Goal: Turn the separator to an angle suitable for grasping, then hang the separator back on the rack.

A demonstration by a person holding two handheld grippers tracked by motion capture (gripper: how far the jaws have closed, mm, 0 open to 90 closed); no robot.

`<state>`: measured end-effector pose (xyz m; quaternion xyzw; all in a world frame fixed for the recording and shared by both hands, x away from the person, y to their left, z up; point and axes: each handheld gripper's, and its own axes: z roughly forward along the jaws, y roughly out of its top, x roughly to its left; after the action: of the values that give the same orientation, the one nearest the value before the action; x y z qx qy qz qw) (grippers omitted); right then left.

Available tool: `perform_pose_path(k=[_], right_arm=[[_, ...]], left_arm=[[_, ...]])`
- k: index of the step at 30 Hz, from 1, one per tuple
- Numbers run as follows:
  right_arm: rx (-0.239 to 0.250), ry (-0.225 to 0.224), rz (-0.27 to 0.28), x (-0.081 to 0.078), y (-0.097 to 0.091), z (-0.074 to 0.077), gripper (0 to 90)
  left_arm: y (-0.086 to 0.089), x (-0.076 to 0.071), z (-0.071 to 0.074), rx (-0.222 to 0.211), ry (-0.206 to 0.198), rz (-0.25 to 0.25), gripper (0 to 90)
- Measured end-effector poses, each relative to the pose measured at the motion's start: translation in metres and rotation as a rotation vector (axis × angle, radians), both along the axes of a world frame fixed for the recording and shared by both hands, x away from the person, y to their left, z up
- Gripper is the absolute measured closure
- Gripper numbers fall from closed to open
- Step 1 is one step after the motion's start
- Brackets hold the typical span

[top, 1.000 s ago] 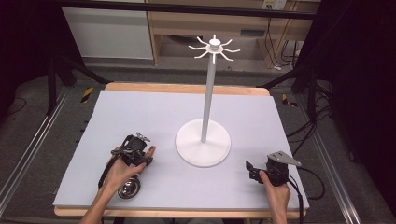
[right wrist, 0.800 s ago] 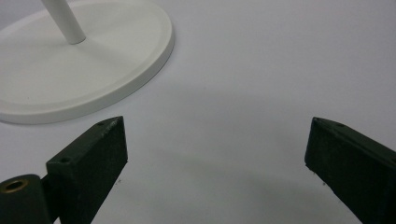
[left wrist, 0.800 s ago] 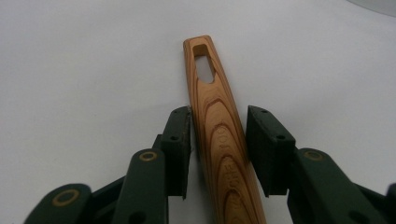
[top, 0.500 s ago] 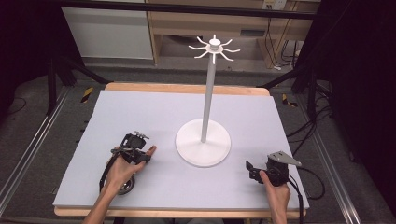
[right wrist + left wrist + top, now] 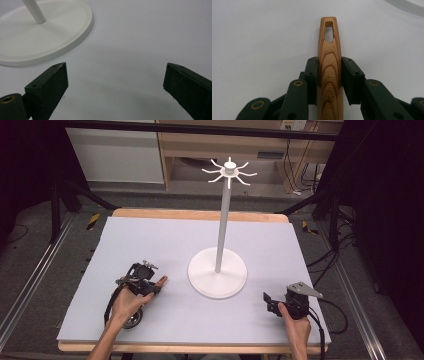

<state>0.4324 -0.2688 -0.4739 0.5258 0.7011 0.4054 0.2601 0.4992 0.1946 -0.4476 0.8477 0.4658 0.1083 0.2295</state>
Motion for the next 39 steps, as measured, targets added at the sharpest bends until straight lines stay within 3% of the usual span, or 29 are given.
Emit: perform_pose_path(k=[9, 11, 17, 18, 23, 24, 26, 28, 32, 34, 36, 39], right_arm=[[0.006, 0.000, -0.003, 0.000, 0.000, 0.000, 6.3], [0.011, 0.001, -0.004, -0.001, 0.000, 0.001, 6.3], [0.013, 0.000, -0.004, -0.001, 0.000, 0.001, 6.3], [0.012, -0.001, -0.004, -0.001, 0.000, 0.001, 6.3], [0.012, -0.004, -0.004, -0.001, -0.001, 0.001, 6.3], [0.013, -0.006, -0.004, -0.001, -0.001, 0.002, 6.3], [0.014, -0.007, -0.004, -0.001, -0.001, 0.002, 6.3], [0.020, -0.007, -0.003, -0.002, -0.001, 0.002, 6.3], [0.020, -0.007, -0.001, -0.001, -0.001, 0.002, 6.3], [0.017, -0.007, -0.001, -0.001, -0.001, 0.002, 6.3], [0.022, -0.009, -0.007, -0.001, -0.001, 0.002, 6.3], [0.020, -0.012, -0.011, -0.001, -0.002, 0.002, 6.3]], left_arm=[[0.004, -0.013, 0.019, -0.045, -0.083, -0.020, 67.7], [0.004, -0.019, 0.028, -0.071, -0.125, -0.026, 67.7], [0.007, -0.028, 0.044, -0.110, -0.187, -0.031, 67.8], [0.008, -0.032, 0.050, -0.132, -0.219, -0.025, 67.7], [0.010, -0.038, 0.059, -0.166, -0.271, -0.023, 67.7], [0.011, -0.041, 0.062, -0.187, -0.306, -0.017, 67.7], [0.012, -0.043, 0.065, -0.197, -0.329, -0.014, 67.7], [0.015, -0.046, 0.069, -0.244, -0.371, -0.003, 67.7], [0.019, -0.051, 0.074, -0.291, -0.430, 0.008, 67.7], [0.020, -0.052, 0.076, -0.294, -0.442, 0.008, 67.7], [0.022, -0.054, 0.079, -0.329, -0.475, 0.010, 67.7], [0.023, -0.055, 0.081, -0.346, -0.480, 0.008, 67.7]])
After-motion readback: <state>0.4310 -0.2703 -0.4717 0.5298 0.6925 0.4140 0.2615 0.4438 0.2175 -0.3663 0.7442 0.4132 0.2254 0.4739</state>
